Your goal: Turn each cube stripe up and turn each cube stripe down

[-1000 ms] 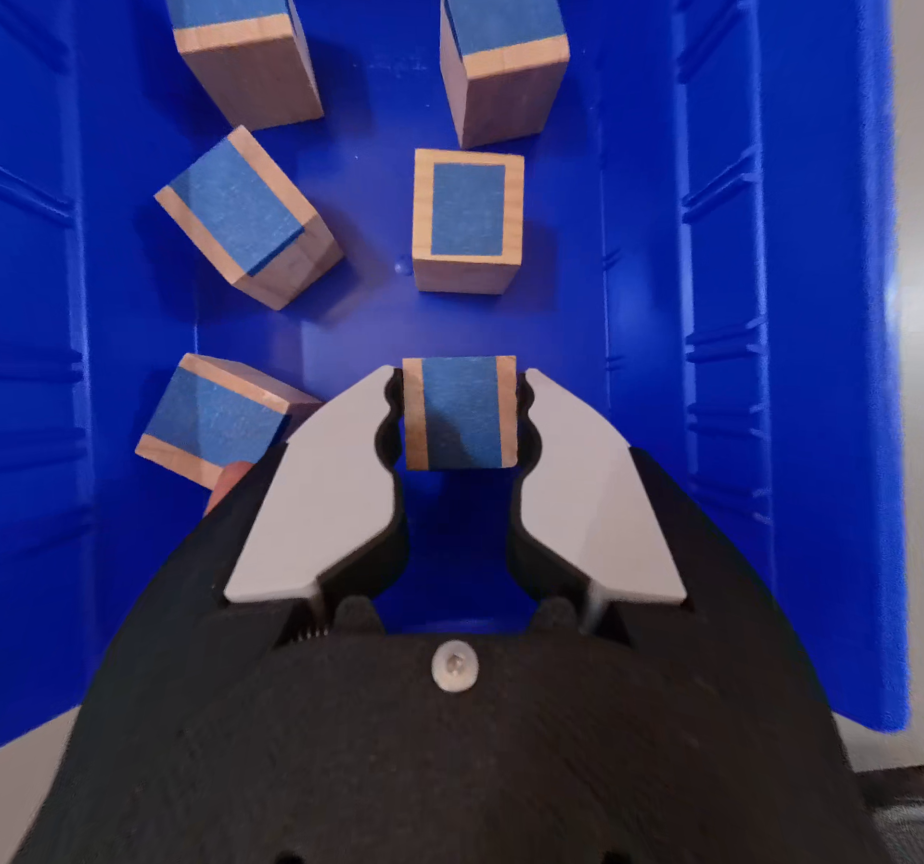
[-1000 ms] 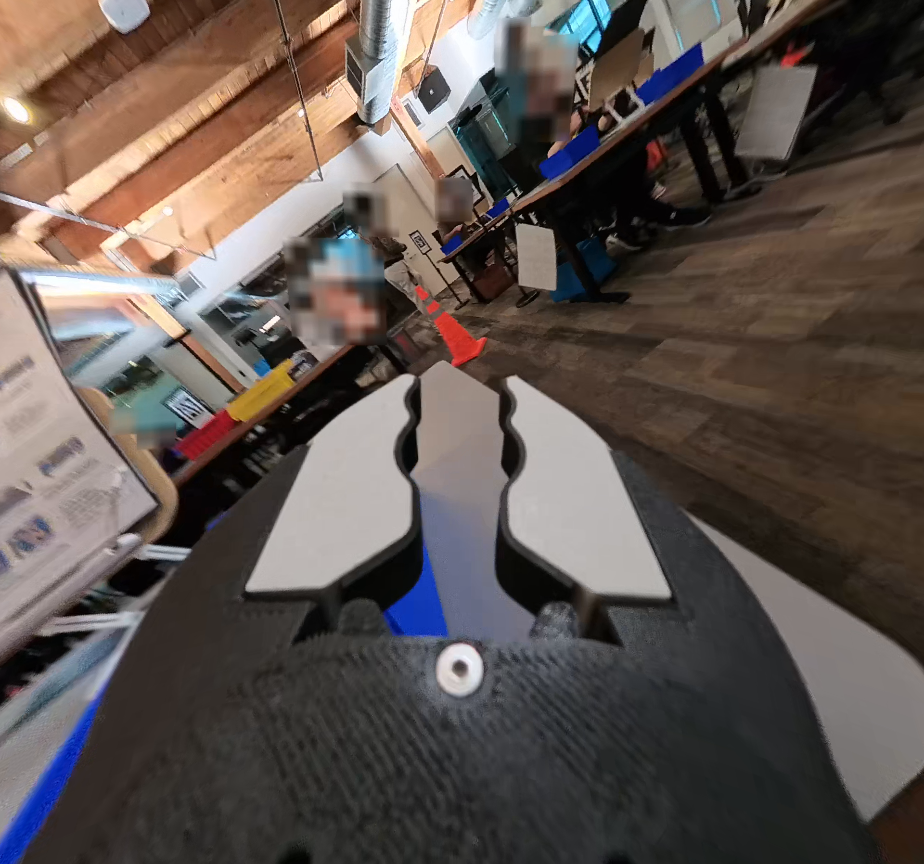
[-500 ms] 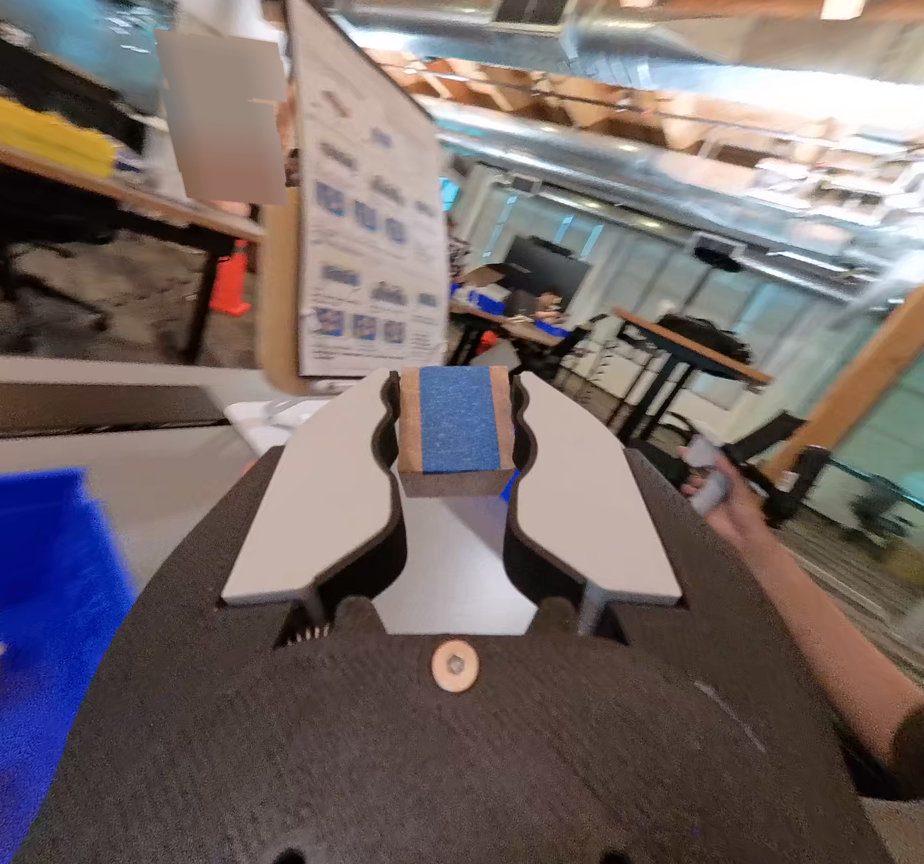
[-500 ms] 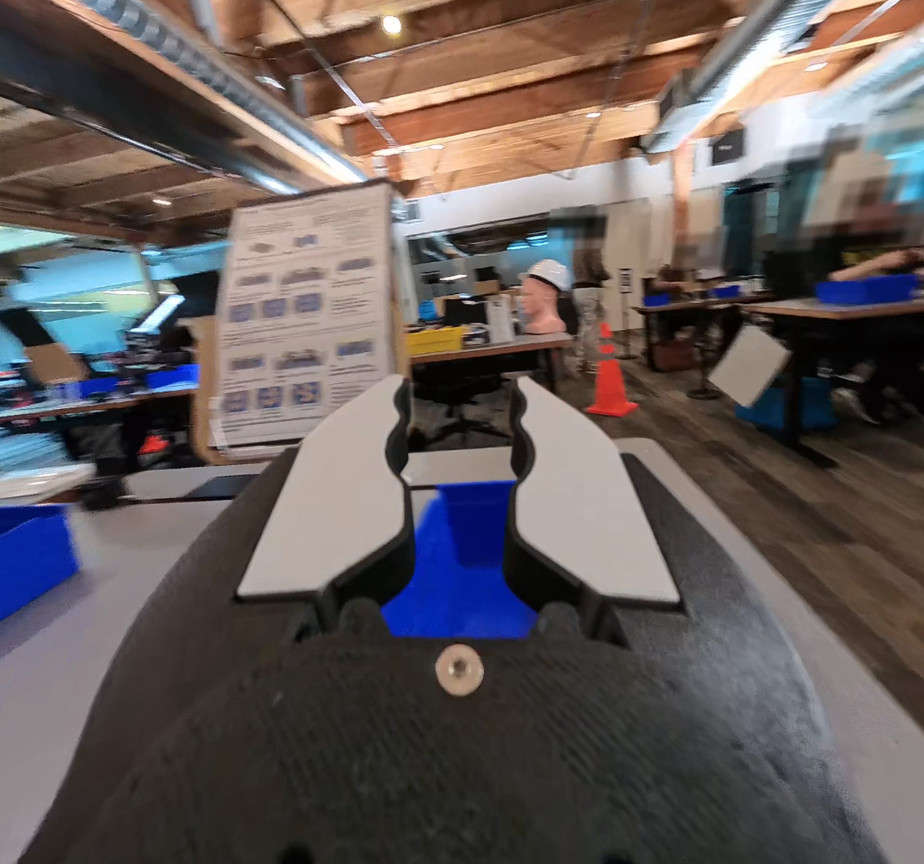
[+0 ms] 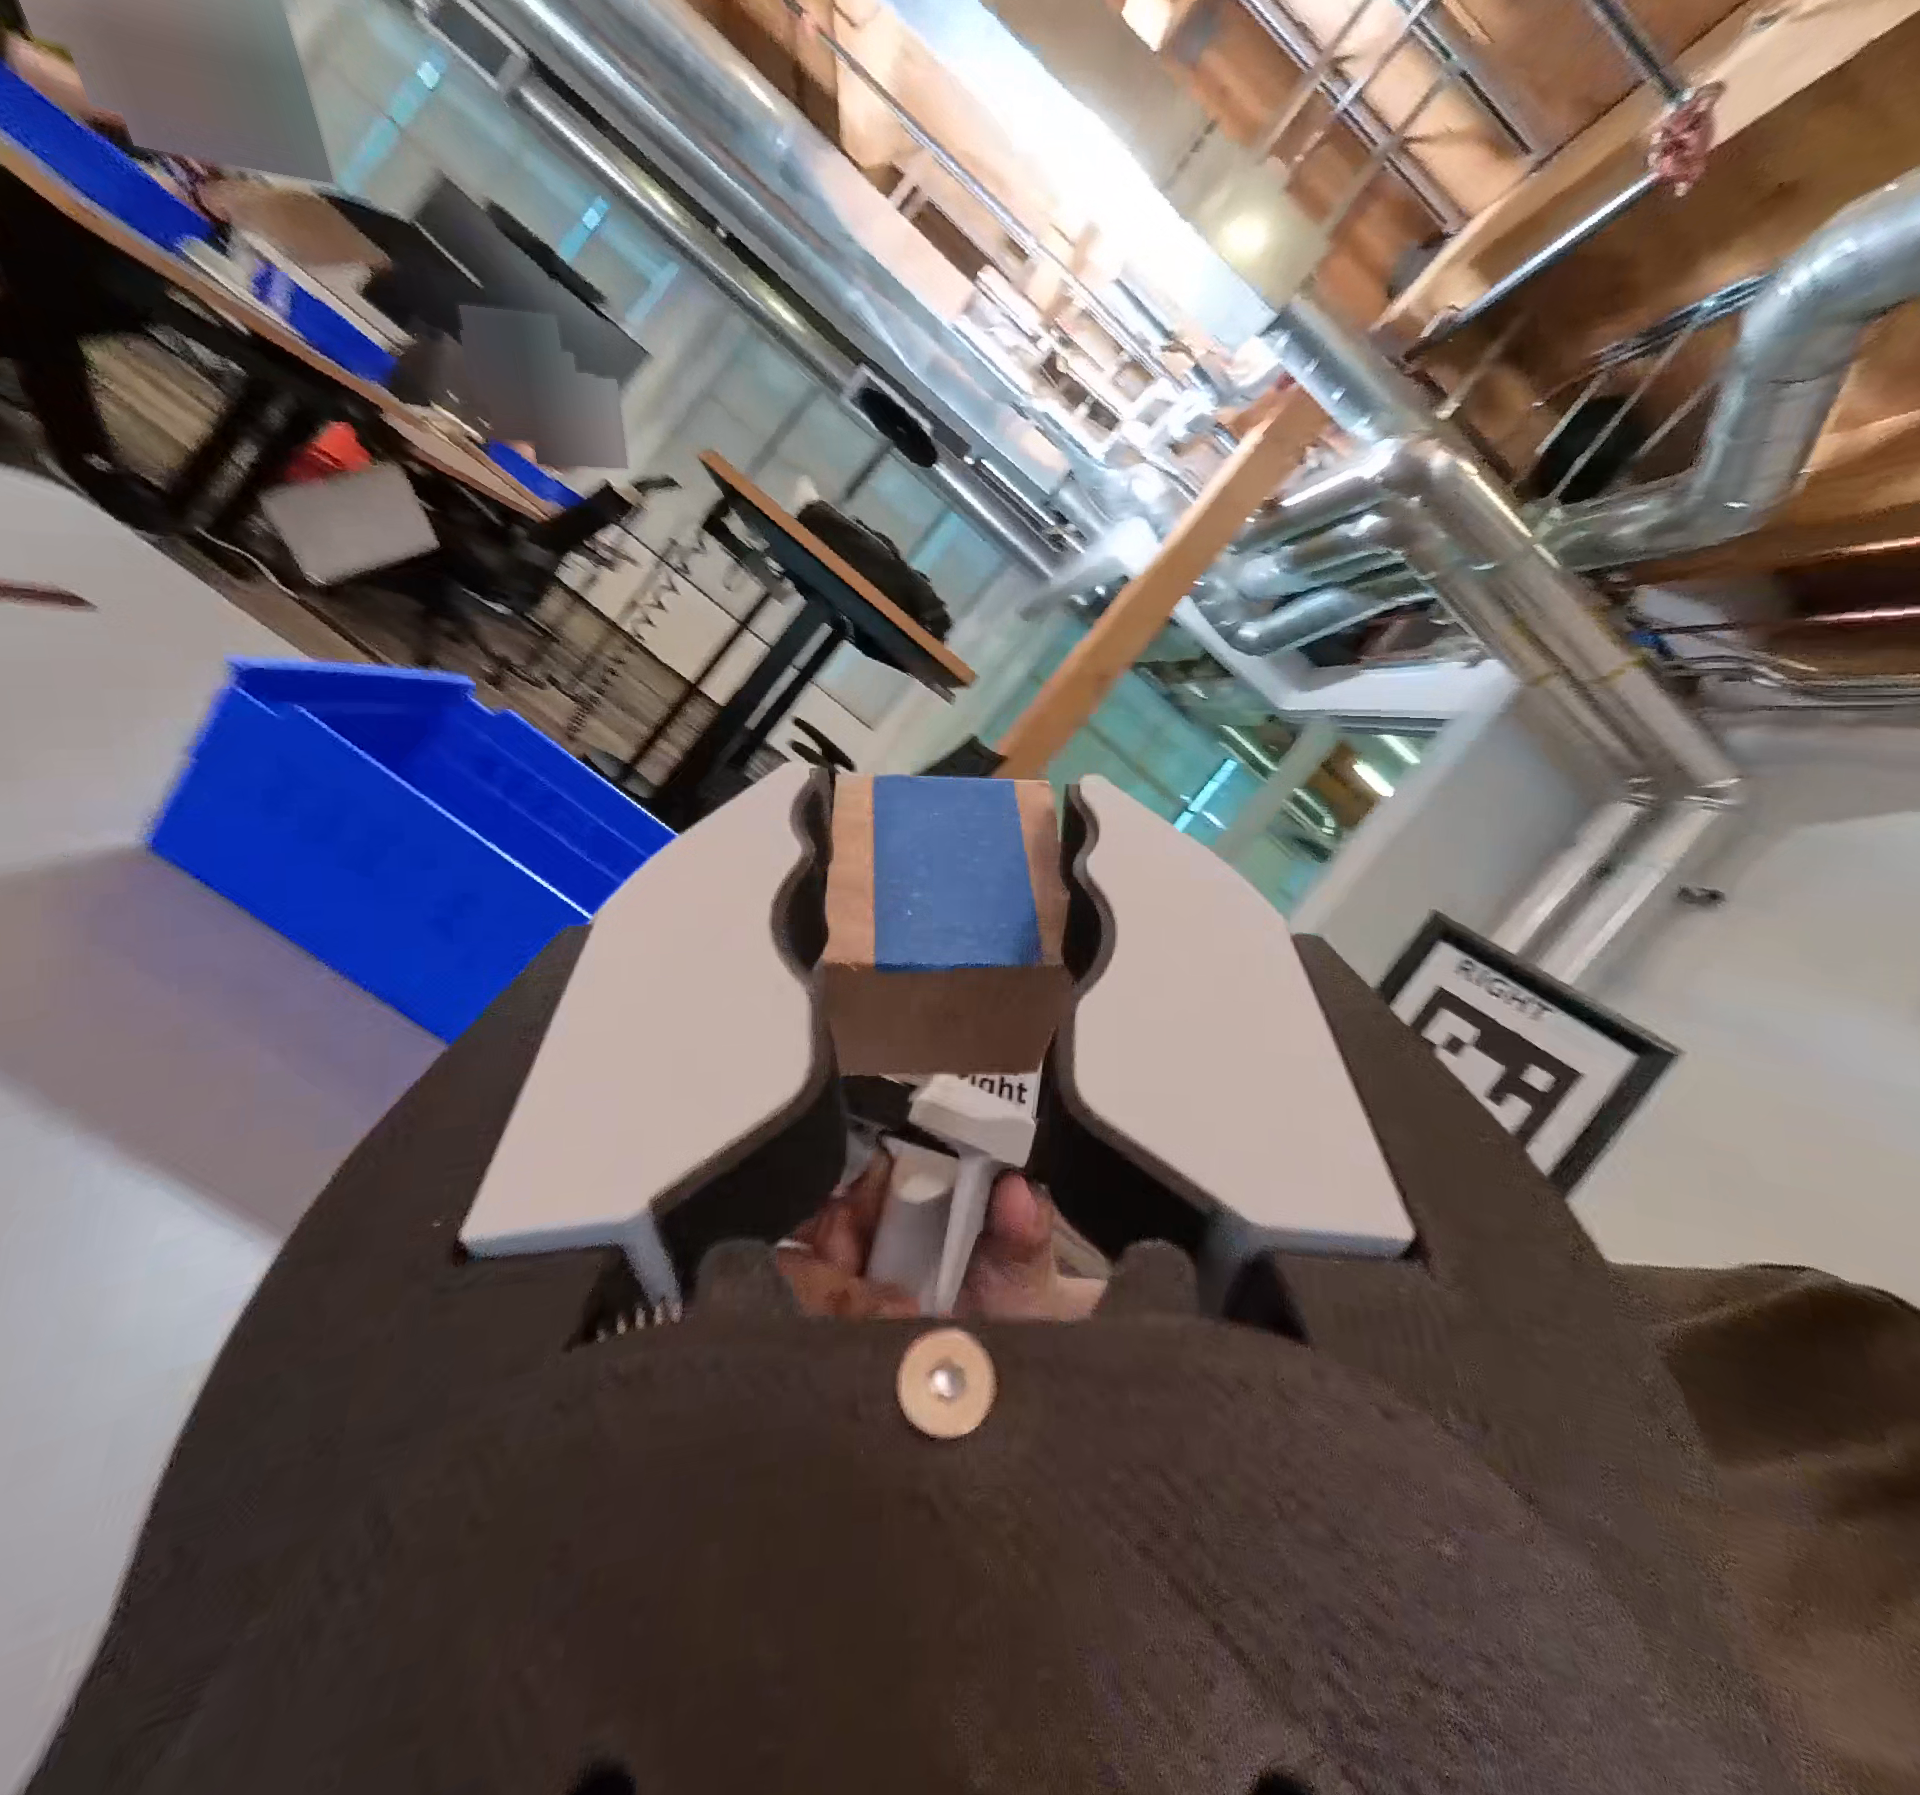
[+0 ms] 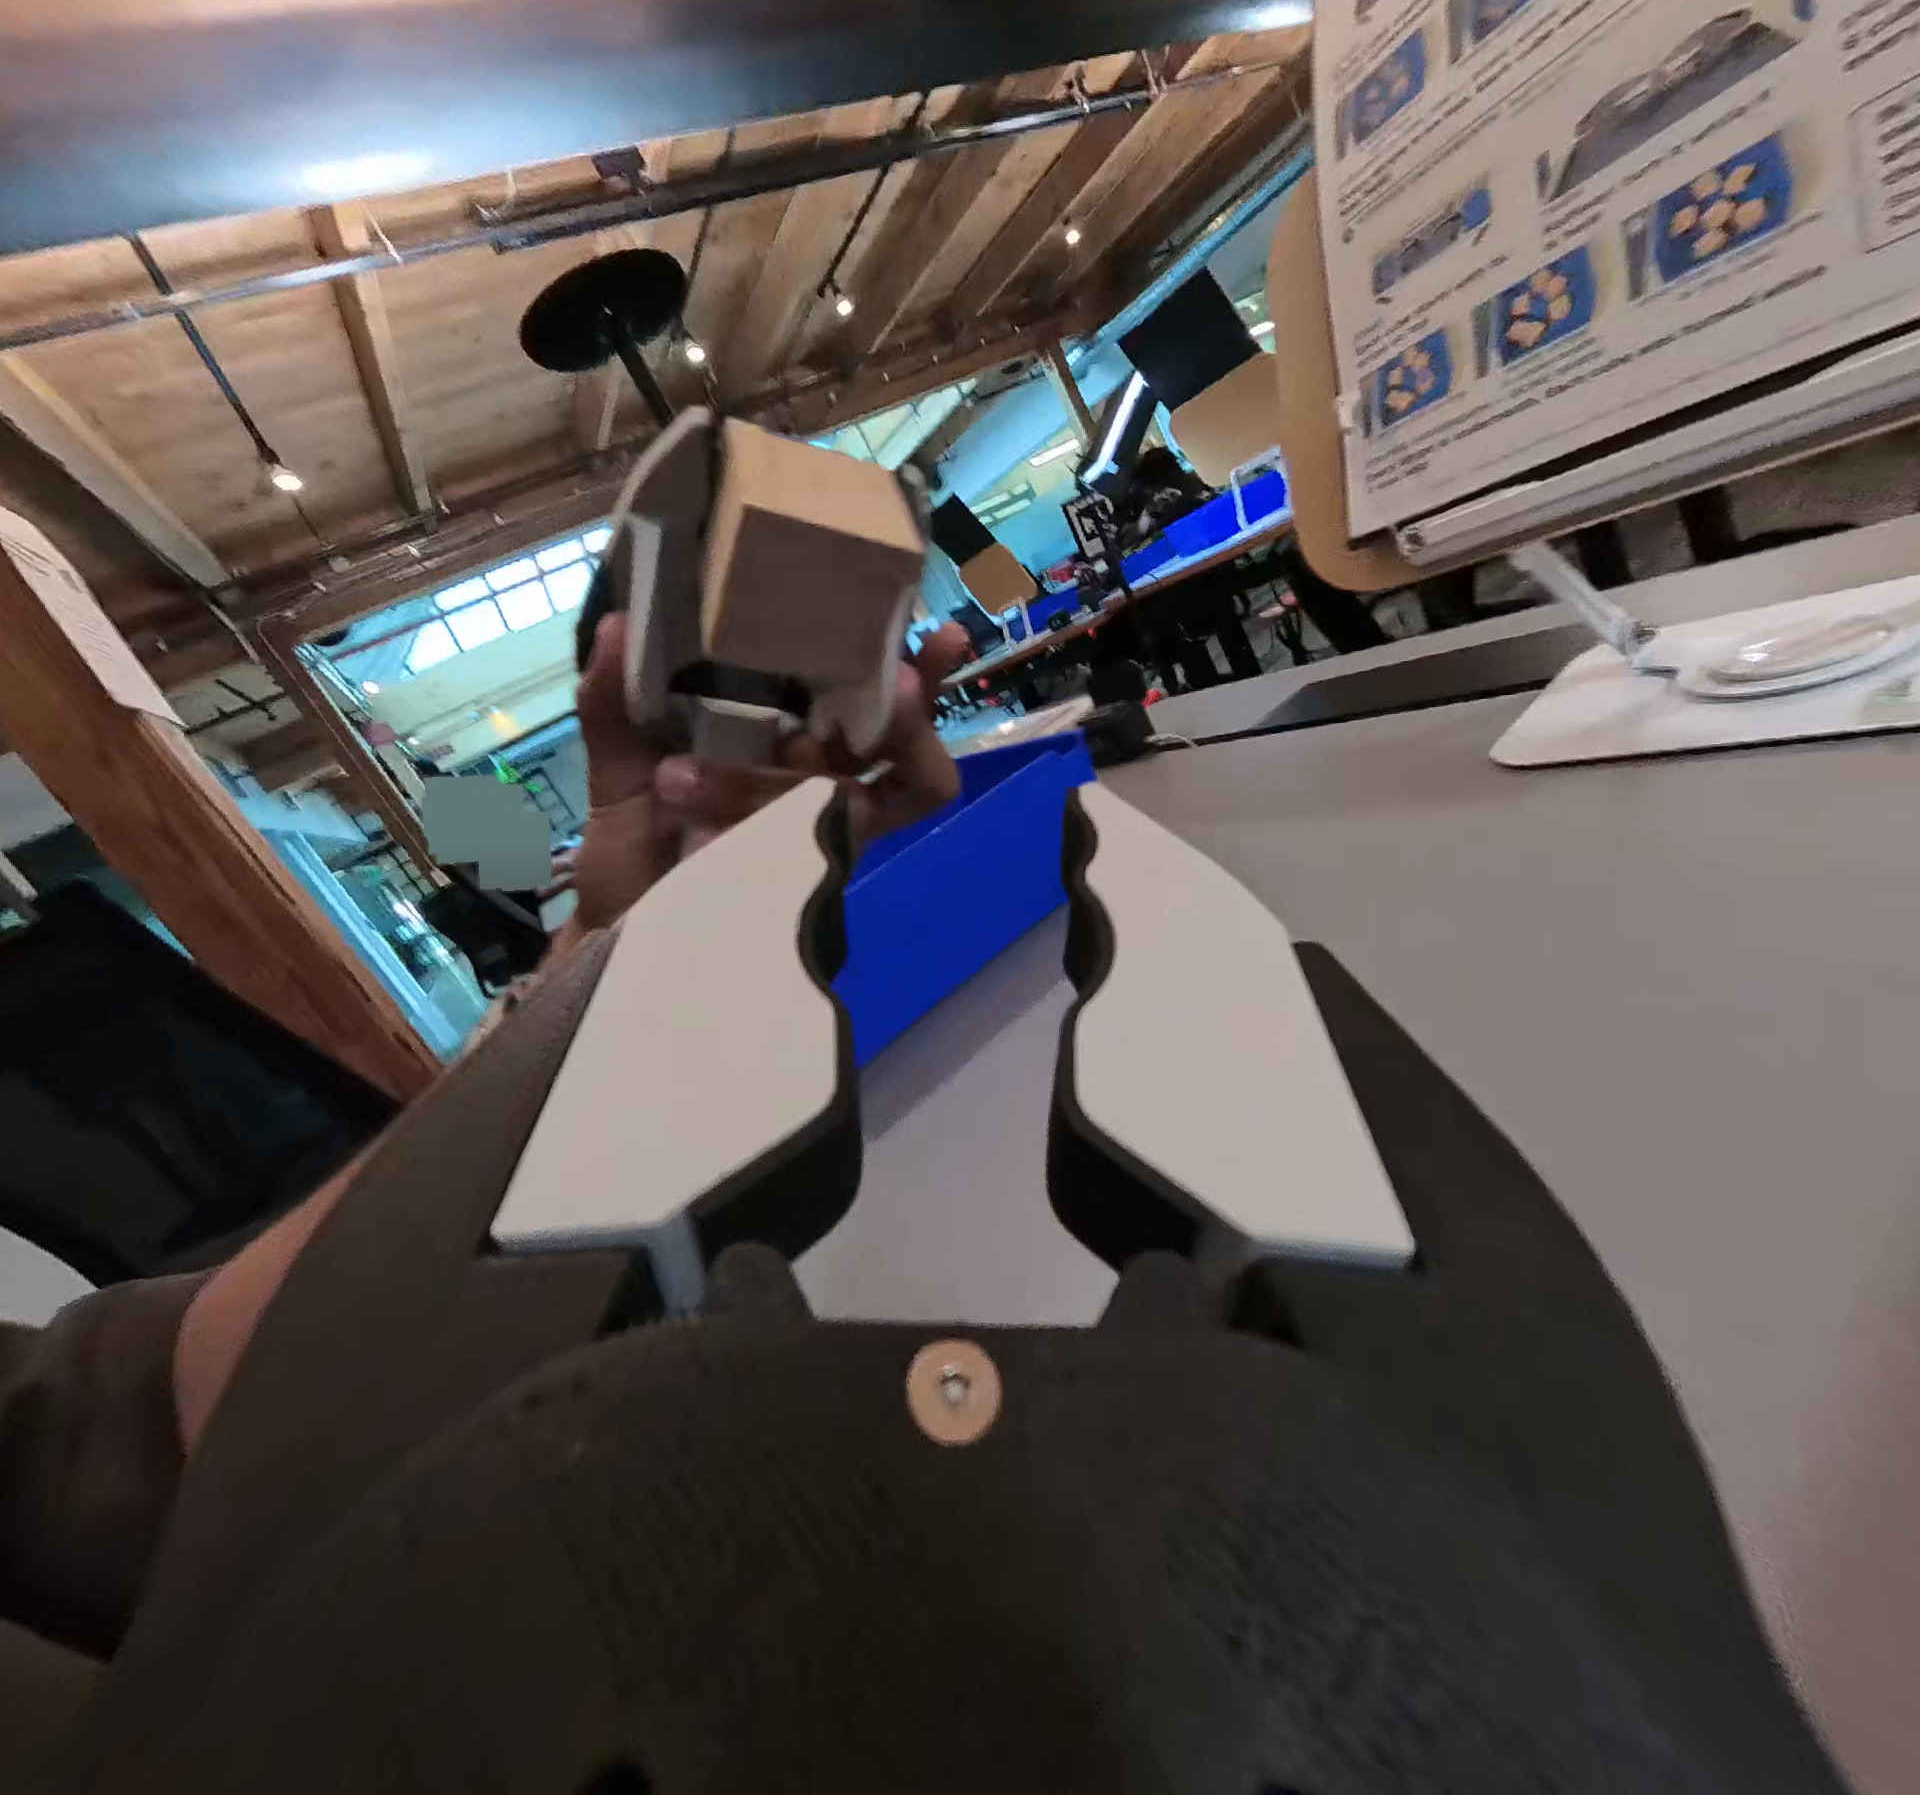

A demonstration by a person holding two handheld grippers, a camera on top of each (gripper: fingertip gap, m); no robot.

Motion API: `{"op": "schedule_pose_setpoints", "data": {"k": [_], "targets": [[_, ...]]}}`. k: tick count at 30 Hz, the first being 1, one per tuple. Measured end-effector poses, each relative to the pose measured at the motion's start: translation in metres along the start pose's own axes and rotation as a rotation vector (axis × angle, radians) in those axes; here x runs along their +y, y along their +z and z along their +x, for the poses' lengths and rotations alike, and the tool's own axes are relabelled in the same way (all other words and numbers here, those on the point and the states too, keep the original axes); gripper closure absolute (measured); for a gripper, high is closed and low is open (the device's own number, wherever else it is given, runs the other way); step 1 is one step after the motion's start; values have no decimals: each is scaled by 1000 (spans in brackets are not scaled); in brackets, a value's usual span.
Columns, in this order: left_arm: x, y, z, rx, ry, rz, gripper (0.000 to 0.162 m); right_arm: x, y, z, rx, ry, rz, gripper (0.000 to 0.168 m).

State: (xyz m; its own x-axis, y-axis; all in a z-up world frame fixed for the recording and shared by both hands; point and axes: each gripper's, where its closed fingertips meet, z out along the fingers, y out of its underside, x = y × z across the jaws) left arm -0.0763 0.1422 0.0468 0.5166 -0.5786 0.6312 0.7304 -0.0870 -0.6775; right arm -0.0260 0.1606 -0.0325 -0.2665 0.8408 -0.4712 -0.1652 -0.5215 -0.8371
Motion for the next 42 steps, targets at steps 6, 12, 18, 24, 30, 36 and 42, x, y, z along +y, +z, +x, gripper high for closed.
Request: {"op": "schedule_pose_setpoints", "data": {"k": [6,12,18,24,30,36,42], "targets": [[49,28,-2,91,-81,-47,119,-15,-4,-11,-59,118,117,111],[53,28,-7,126,-157,24,120,-18,-8,-17,-165,278,135,131],[54,27,-7,133,-138,32,120,-14,-7,-14,-194,380,117,120],[60,26,-11,104,-98,16,120,-11,-5,-18,-192,301,79,115],[66,30,-7,128,-112,7,120,-9,-6,-20,-190,250,75,126],[67,30,-8,127,-117,0,120,-17,-10,-17,-184,258,107,126],[77,31,-13,126,-132,-31,120,-31,-17,-7,-144,230,138,126]]}}
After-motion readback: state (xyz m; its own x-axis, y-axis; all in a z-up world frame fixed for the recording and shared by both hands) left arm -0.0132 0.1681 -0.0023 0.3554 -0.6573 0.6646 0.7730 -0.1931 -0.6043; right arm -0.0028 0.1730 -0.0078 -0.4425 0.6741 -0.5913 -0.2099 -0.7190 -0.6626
